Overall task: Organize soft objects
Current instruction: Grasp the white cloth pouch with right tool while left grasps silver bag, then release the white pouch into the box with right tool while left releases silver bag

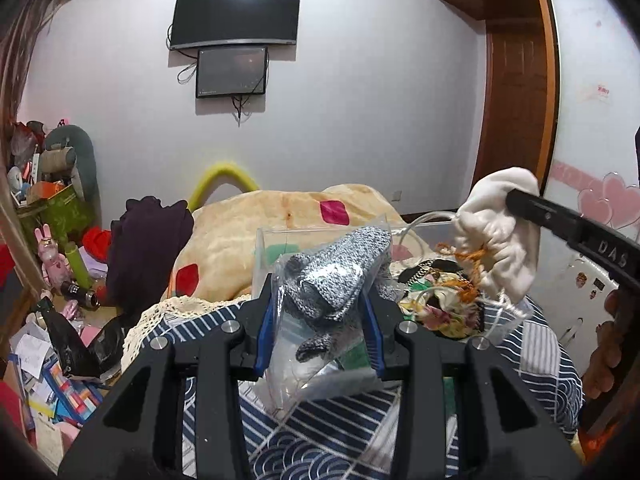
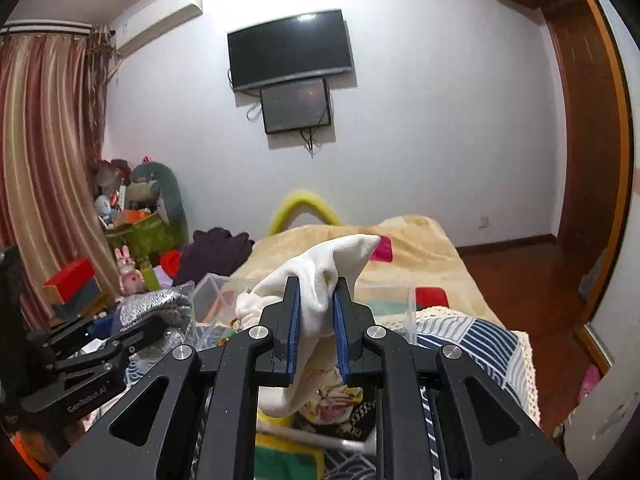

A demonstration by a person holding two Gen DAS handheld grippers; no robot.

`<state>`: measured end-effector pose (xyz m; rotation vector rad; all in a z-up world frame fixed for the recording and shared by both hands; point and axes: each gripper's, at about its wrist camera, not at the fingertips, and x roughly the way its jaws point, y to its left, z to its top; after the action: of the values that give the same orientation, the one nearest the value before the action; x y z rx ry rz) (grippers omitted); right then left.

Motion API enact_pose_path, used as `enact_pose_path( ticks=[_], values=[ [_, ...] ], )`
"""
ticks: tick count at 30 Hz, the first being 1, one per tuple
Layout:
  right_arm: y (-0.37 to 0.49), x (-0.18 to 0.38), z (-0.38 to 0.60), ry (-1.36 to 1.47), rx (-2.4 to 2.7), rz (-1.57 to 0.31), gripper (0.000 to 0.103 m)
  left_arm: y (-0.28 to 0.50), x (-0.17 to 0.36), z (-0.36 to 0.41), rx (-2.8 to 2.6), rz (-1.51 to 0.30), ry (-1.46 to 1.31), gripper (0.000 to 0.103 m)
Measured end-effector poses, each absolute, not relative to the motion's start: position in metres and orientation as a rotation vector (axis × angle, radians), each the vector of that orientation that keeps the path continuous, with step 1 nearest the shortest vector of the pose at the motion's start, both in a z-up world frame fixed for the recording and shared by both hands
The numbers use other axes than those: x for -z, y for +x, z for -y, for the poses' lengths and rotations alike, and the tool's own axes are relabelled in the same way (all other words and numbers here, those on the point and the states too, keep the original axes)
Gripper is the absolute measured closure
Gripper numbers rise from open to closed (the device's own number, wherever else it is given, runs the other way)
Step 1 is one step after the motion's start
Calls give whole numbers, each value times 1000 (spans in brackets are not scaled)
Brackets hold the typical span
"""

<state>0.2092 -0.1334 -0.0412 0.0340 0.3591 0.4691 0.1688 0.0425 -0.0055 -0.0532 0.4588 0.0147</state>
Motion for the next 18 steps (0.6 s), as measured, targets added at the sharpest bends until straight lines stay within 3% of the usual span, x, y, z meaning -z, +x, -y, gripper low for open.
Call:
enact_pose_path(
  ticks=[18],
  values=[
    [234, 88, 115, -88, -507, -563, 85, 219, 54, -31, -30, -597, 10, 64]
  ],
)
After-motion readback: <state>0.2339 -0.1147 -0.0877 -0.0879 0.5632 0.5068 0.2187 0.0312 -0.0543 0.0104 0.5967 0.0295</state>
